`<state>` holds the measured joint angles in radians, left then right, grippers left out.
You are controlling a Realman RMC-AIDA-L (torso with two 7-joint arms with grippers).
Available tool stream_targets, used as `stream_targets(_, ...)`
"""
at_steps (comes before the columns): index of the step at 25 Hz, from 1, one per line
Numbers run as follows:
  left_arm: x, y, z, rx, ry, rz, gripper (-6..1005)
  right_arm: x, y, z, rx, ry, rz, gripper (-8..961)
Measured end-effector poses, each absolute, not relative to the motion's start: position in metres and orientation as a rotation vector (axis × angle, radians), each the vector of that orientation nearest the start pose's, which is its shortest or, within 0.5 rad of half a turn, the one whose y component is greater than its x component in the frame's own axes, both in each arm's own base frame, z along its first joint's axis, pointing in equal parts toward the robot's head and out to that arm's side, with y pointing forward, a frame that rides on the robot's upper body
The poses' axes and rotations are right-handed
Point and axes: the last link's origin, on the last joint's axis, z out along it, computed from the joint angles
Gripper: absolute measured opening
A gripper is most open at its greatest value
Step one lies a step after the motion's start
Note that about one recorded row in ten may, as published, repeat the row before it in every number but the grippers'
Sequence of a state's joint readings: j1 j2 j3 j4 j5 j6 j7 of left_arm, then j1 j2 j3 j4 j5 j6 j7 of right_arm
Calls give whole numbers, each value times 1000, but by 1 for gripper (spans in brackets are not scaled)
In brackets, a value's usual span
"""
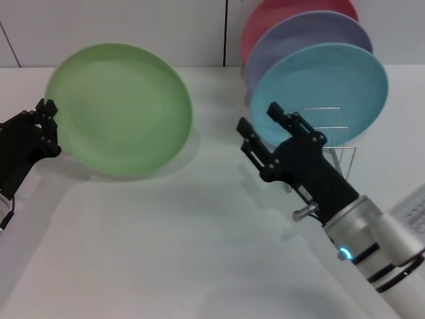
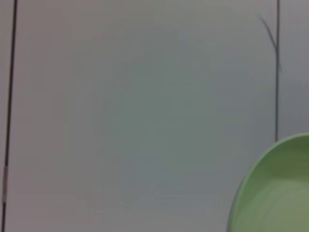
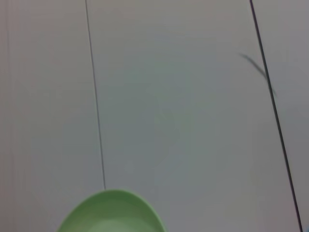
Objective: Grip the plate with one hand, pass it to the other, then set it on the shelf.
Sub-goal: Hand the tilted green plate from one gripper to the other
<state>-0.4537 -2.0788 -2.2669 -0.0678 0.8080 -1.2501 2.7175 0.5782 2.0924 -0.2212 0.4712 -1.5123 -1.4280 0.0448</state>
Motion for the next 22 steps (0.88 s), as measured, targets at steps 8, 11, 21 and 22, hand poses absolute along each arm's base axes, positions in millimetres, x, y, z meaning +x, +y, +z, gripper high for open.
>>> stream_targets(8, -333, 325, -9, -1724, -534, -742, 31, 203, 293, -119, -1981, 511, 1016, 602)
stream_targets(11, -334, 322, -11, -1718, -513, -721, 31, 196, 298, -125, -2001, 543, 1002, 603)
stream_targets(21, -333, 319, -12, -1709, -493, -720, 30, 184, 318, -132, -2015, 591, 923, 602)
stream_targets(22, -333, 319, -12, -1709, -493, -720, 30, 184, 318, -132, -2015, 591, 923, 602)
